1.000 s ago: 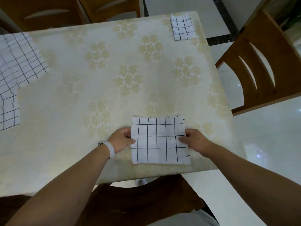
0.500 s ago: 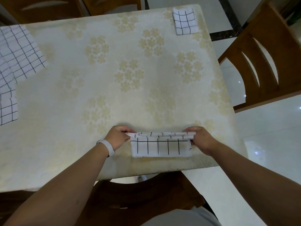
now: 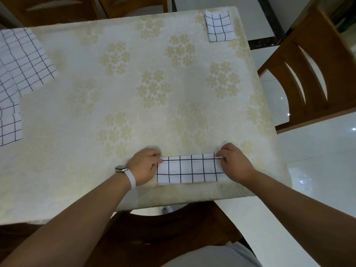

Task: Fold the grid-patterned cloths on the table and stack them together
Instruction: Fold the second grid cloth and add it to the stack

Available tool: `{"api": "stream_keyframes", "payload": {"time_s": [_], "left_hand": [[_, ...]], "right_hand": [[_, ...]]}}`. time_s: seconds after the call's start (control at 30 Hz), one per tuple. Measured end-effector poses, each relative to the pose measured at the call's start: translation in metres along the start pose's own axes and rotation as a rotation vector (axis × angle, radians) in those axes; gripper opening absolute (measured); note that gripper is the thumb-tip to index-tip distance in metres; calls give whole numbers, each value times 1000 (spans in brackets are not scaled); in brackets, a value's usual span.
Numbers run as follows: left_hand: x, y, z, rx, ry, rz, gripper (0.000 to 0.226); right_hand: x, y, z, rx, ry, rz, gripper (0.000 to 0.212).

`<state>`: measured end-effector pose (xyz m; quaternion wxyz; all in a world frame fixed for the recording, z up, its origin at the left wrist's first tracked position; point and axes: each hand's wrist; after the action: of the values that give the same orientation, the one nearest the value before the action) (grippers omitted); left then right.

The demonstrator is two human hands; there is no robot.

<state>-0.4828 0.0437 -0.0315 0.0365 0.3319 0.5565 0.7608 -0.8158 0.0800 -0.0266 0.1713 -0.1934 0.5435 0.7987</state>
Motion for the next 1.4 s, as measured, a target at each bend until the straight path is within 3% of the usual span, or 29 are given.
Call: {"api": "stream_keyframes", "payload": {"time_s": [0.1,0.2,0.33,0.7,1.0,1.1,1.23,1.4], "left_hand": [[12,-4,3,-61,-96,-98,43],[29,-15,4,-216,-127,-232,60],[41,-32,7,-297,-94,-318,70],[50,-66,21,-242,63,-326,73],[54,-65,21,-287,76,-325,86],[56,-55,19,-202,126,-237,82],[52,-38,23,11,381,-116,68],[49,-33,35,-38,638,-52,64]], "right_hand": [[-21,1,8,5,122,203,33],[-47,-5,15,-185,297,350,52],[-53,-27,17,-266,494,505,64],[-10,-31,5,-317,473,623,59],[-11,-31,5,-354,477,722,80],[-25,-23,9,-343,442,653,75],[-55,-13,3,-262,456,538,50],[-91,-20,-15,-238,595,552,33]]}}
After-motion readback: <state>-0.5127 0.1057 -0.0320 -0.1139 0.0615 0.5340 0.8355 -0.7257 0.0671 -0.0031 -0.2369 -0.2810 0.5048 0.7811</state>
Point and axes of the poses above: each hand's wrist, its own z-axis away from the middle knuckle, its own y-axis out of the back of the hand, x = y × z
